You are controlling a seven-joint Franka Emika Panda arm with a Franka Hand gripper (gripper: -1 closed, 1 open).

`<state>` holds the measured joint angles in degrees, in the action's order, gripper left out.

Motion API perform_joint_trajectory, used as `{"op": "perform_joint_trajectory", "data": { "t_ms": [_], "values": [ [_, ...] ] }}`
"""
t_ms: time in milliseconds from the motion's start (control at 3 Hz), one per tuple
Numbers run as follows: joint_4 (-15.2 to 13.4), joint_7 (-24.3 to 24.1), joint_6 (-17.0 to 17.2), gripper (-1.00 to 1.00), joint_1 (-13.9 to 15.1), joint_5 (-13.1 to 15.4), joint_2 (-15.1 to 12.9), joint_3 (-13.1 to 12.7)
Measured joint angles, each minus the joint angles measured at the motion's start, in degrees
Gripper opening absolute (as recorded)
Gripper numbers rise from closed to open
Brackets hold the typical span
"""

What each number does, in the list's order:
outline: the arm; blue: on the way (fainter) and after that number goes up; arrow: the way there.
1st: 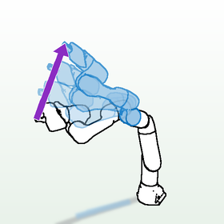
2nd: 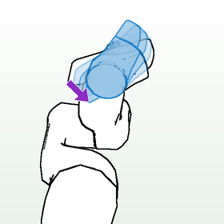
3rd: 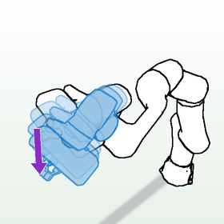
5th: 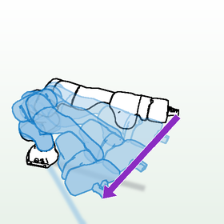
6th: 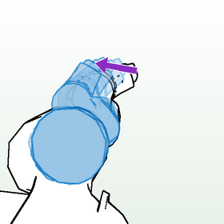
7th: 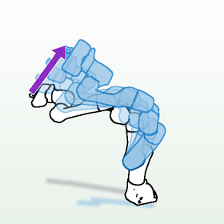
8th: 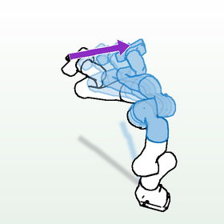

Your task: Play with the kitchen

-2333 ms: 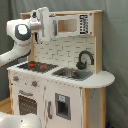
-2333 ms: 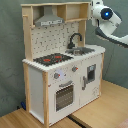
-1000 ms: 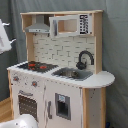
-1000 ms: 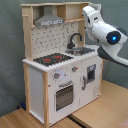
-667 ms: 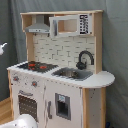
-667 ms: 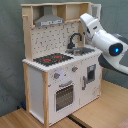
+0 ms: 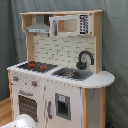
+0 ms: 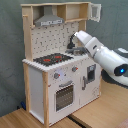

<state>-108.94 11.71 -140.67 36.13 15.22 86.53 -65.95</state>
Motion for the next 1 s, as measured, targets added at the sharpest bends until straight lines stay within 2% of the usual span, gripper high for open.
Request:
{"op": "perform_joint_trajectory", "data": {
  "t_ms": [333,667,1000],
  "values": [
    [-0.2,3.8,-0.6,1.0,-1.7,1.6,-0.1,-3.8],
    [-2.0,7.8,-0.7,1.0,-4.6,1.6,-0.4,-7.5],
    [-5.4,9.0,-1.1,1.0,-8.0,1.6,-0.7,-10.4]
  ]
}}
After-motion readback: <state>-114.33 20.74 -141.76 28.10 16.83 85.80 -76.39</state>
